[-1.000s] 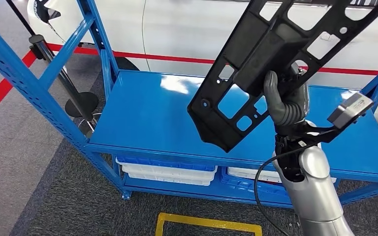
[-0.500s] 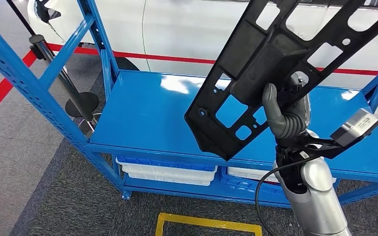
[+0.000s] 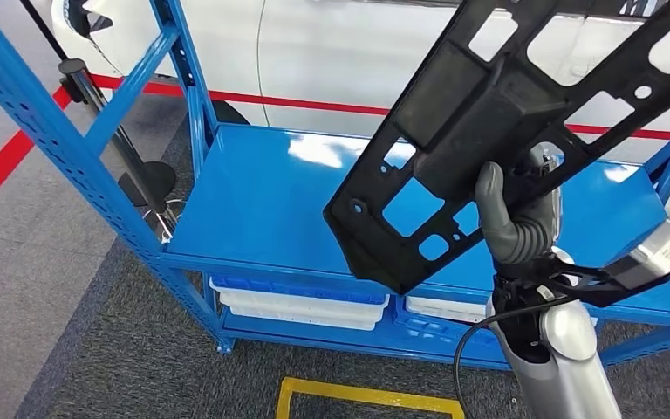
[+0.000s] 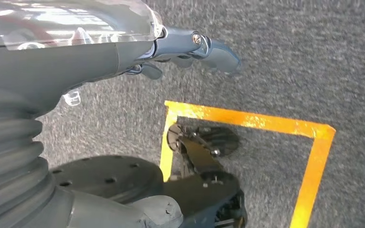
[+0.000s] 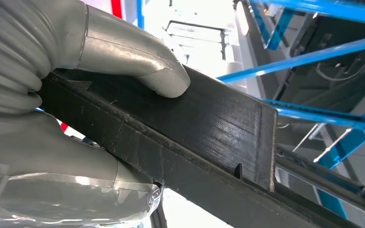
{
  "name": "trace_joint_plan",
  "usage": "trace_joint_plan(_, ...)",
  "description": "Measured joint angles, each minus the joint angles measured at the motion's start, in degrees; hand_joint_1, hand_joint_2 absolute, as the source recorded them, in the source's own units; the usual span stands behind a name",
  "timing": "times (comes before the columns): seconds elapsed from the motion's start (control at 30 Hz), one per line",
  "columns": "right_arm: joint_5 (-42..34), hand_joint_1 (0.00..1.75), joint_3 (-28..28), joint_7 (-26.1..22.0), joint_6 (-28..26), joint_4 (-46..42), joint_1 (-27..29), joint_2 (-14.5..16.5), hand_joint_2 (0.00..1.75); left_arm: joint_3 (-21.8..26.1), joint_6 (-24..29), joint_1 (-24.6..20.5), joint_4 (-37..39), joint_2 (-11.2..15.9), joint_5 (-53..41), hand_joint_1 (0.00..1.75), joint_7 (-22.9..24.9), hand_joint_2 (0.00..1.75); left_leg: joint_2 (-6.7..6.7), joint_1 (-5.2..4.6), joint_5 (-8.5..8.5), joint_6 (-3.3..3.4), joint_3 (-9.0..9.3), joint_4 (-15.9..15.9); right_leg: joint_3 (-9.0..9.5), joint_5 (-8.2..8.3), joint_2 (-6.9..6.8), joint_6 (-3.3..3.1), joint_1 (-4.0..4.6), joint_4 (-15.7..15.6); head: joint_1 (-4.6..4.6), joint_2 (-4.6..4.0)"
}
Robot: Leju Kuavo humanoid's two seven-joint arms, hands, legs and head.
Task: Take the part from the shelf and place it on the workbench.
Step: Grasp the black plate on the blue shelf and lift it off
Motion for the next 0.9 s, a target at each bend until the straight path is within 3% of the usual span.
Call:
trace_joint_plan(0.07, 0.34, 1.75, 0.01, -0.36, -0.31, -0.43, 1.45, 0.03, 1.75, 0.00, 0.18, 0.21, 0.09, 0.09, -0.24, 0.00, 0.07, 1.75, 0.02, -0.03, 0.06, 0.04, -0.26, 0.15, -2.53, -3.01, 0.00, 0.19, -0.05, 6.80, 0.04, -0.01)
trace_joint_plan(0.1, 0.45, 1.75, 0.01, -0.49, -0.51, -0.61, 2.13, 0.03, 1.75, 0.00, 0.31, 0.33, 0.15, 0.13, -0.32, 0.00, 0.18, 1.75, 0.01, -0.02, 0.08, 0.01, -0.41, 0.31, -2.69, -2.97, -0.01, 0.26, -0.12, 7.87, 0.05, -0.01)
trace_joint_plan(0.13, 0.50, 1.75, 0.01, -0.61, -0.70, -0.79, 2.73, 0.03, 1.75, 0.00, 0.41, 0.43, 0.21, 0.16, -0.39, 0.00, 0.32, 1.75, -0.01, 0.02, 0.09, -0.07, -0.56, 0.51, -1.77, -1.87, -0.03, 0.30, -0.22, 6.73, 0.05, -0.01)
trace_joint_plan(0.2, 0.50, 1.75, 0.01, -0.94, -0.98, -1.39, 3.78, 0.03, 1.75, -0.01, 0.66, 0.55, 0.33, 0.19, -0.53, 0.00, 0.71, 1.75, -0.06, 0.12, 0.05, -0.45, -0.85, 1.01, 2.63, 1.17, -0.09, 0.26, -0.45, -0.70, 0.05, 0.00)
trace_joint_plan(0.27, 0.50, 1.75, 0.00, -1.24, -1.17, -2.00, 4.93, 0.03, 1.75, -0.04, 0.90, 0.61, 0.43, 0.30, -0.67, 0.00, 1.04, 1.75, -0.15, 0.04, 0.09, -1.18, -1.04, 1.31, 5.72, 2.72, 0.02, -0.21, -0.22, -6.11, 0.02, 0.00)
trace_joint_plan(0.4, 0.48, 1.75, -0.10, -1.41, -1.39, -2.76, 7.11, 0.03, 1.75, -0.26, 1.36, 0.75, 0.52, 0.61, -1.03, 0.00, 1.46, 1.75, -0.23, 0.03, 0.39, -2.79, -1.44, 1.55, 5.26, 3.28, 0.26, -2.03, 0.21, -6.86, -0.01, 0.00)
trace_joint_plan(0.47, 0.45, 1.75, -0.16, -1.44, -1.32, -2.98, 7.77, 0.03, 1.75, -0.40, 1.48, 0.83, 0.57, 0.84, -1.13, 0.00, 1.57, 1.75, -0.14, 0.20, -2.31, -3.35, -2.54, 4.16, 4.68, 3.98, 0.11, -3.10, 0.12, -7.07, -0.18, -0.01)
trace_joint_plan(0.57, 0.40, 1.75, -0.22, -1.47, -0.88, -3.07, 8.76, 0.03, 1.75, -0.49, 1.51, 0.82, 0.63, 1.05, -1.21, 0.00, 1.63, 1.75, -0.07, 0.31, -9.35, -3.73, -5.60, 14.38, 3.37, 4.94, -0.10, -3.97, 0.50, -6.99, -0.41, 0.00)
trace_joint_plan(0.6, 0.39, 1.75, -0.25, -1.47, -0.70, -3.07, 9.07, 0.03, 1.75, -0.51, 1.52, 0.82, 0.64, 1.09, -1.26, 0.00, 1.65, 1.75, -0.07, 0.30, -10.29, -3.72, -5.86, 16.62, 2.88, 5.25, -0.14, -4.05, 0.69, -6.90, -0.41, 0.00)
trace_joint_plan(0.63, 0.38, 1.75, -0.28, -1.46, -0.54, -3.07, 9.34, 0.03, 1.75, -0.55, 1.53, 0.81, 0.66, 1.14, -1.37, 0.00, 1.66, 1.75, -0.07, 0.25, -10.11, -3.59, -5.13, 16.87, 2.41, 5.54, -0.17, -4.08, 0.88, -6.80, -0.40, 0.00)
trace_joint_plan(0.67, 0.37, 1.75, -0.32, -1.46, -0.42, -3.12, 9.53, 0.03, 1.75, -0.61, 1.55, 0.80, 0.67, 1.22, -1.48, 0.00, 1.67, 1.75, -0.08, 0.16, -8.94, -3.29, -3.13, 14.61, 2.00, 5.83, -0.15, -4.08, 1.07, -6.71, -0.41, 0.00)
trace_joint_plan(0.77, 0.37, 1.75, -0.43, -1.47, -0.21, -3.54, 9.88, 0.02, 1.75, -0.81, 1.58, 0.71, 0.72, 1.66, -1.67, 0.00, 1.69, 1.75, -0.07, -0.50, -5.77, -1.71, 4.64, 3.06, 1.34, 6.62, -0.14, -3.78, 1.33, -6.60, -0.40, -0.01)
trace_joint_plan(0.83, 0.37, 1.75, -0.49, -1.47, -0.09, -3.78, 10.01, 0.02, 1.75, -0.91, 1.61, 0.62, 0.77, 1.92, -1.69, 0.00, 1.68, 1.75, -0.06, -0.98, -5.52, -1.20, 5.95, 0.23, 1.17, 7.23, -0.25, -3.09, 1.13, -6.66, -0.39, 0.00)
trace_joint_plan(0.9, 0.37, 1.75, -0.55, -1.47, 0.00, -3.94, 10.10, 0.01, 1.75, -1.04, 1.61, 0.58, 0.78, 1.91, -1.71, 0.00, 1.69, 1.75, 0.07, -1.01, -4.53, -0.92, 5.62, -0.43, 1.07, 7.69, -0.29, -2.30, 0.96, -6.77, -0.40, 0.00)
